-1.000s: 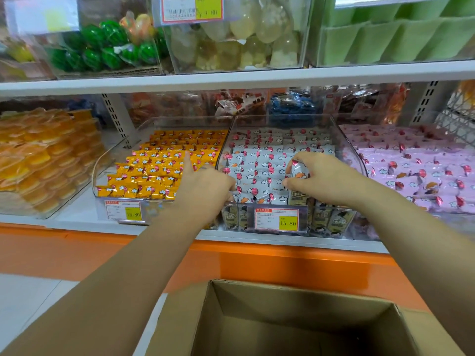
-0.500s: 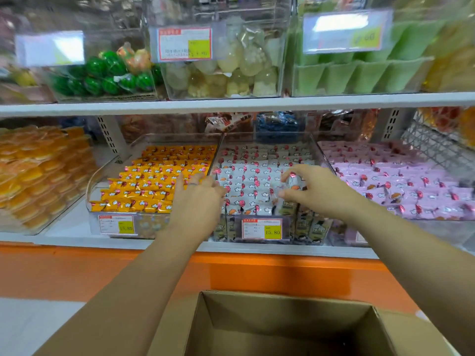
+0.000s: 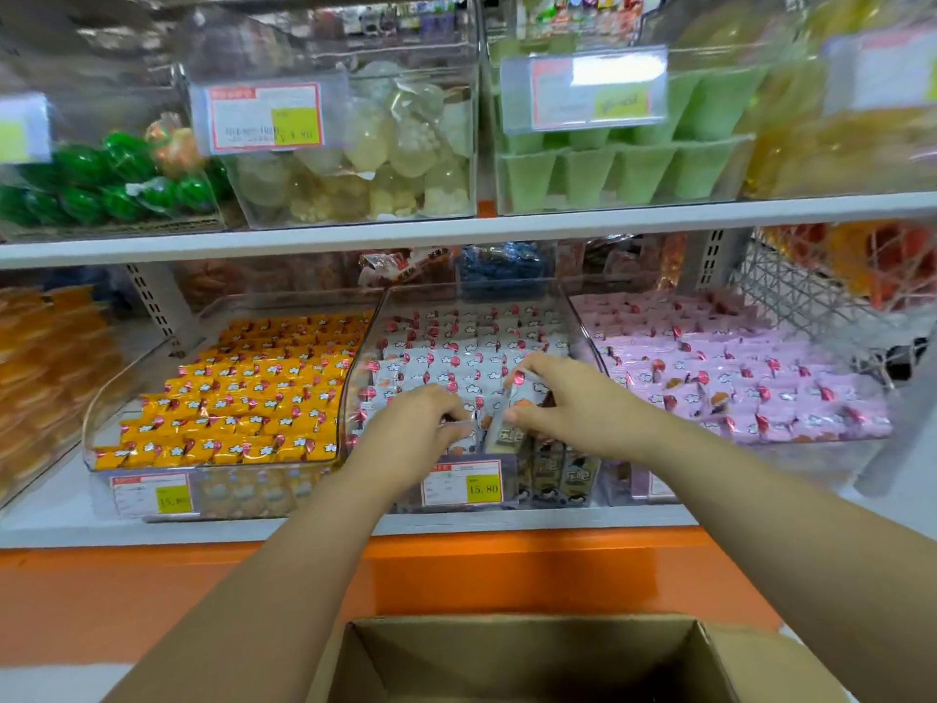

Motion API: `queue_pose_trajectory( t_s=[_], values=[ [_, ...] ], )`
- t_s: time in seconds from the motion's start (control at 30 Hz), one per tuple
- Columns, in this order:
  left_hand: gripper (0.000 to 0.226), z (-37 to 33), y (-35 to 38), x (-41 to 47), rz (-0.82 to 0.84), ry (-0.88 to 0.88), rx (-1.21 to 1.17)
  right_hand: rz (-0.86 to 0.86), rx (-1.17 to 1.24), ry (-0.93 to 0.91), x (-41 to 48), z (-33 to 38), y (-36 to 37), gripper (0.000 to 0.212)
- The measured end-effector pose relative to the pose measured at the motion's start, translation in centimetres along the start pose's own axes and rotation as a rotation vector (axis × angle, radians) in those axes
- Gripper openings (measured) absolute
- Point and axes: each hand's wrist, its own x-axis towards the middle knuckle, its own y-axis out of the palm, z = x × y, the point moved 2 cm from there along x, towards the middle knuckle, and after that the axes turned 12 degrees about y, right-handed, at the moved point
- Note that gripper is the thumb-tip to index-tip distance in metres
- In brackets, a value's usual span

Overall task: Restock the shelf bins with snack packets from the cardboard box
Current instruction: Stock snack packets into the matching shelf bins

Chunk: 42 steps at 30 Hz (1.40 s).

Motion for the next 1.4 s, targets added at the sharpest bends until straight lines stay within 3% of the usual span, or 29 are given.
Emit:
queue_pose_trajectory(
  t_s=[0.2,0.27,0.37,0.43,0.6,0.7,0.83,1.0,1.07,1.13,1.23,1.4],
  values=[
    [0.008,0.3,-0.2,-0.4,-0.161,0.031,-0.116,0.072,-0.098,-0.064,1.5,1.5,0.9,0.020],
    [0.008,0.3,-0.7,-0.5,-0.198,0.053,-0.122,0.076,-0.152,-0.083,1.9,1.7,1.6,0.032],
    [0.011,0.2,-0.4,-0.5,-0.096,0.082,-0.101,0.053,-0.217,-0.103,2.2,1.6,3.0,0.020],
    [0.012,0.2,-0.1,-0.4,-0.034,0.055,-0.066,0.048,-0.260,-0.097,2.1,1.6,3.4,0.031],
    [0.013,0.0,-0.2,-0.8,-0.005,0.046,-0.017,0.058,-0.339,-0.180,0.6,2.0,3.7,0.034],
    [0.014,-0.4,-0.6,-1.0,-0.048,0.039,-0.103,-0.089,-0.425,-0.179,0.0,1.8,3.8,0.029],
    [0.013,-1.1,-0.5,-1.0,-0.092,0.044,-0.173,-0.176,-0.380,-0.135,0.6,1.7,3.8,0.023],
    [0.017,-1.1,-0.2,-1.1,-0.041,0.014,-0.065,-0.061,-0.392,-0.188,-0.1,1.4,2.7,0.029],
    [0.018,-1.4,-0.7,-0.8,-0.037,0.019,-0.024,-0.144,-0.374,-0.166,-0.2,0.5,0.0,0.028],
    [0.022,-2.3,-1.3,-0.3,-0.060,0.048,-0.021,-0.242,-0.508,-0.095,-0.4,-1.1,-2.3,0.035],
    [0.029,-3.8,-1.4,1.1,-0.060,0.105,0.007,-0.170,-0.712,0.015,-1.2,-2.4,-2.6,0.042],
    [0.044,-5.1,0.7,2.7,0.087,0.130,0.140,-0.117,-0.857,0.005,-0.5,-2.3,-1.1,0.041]
  ],
)
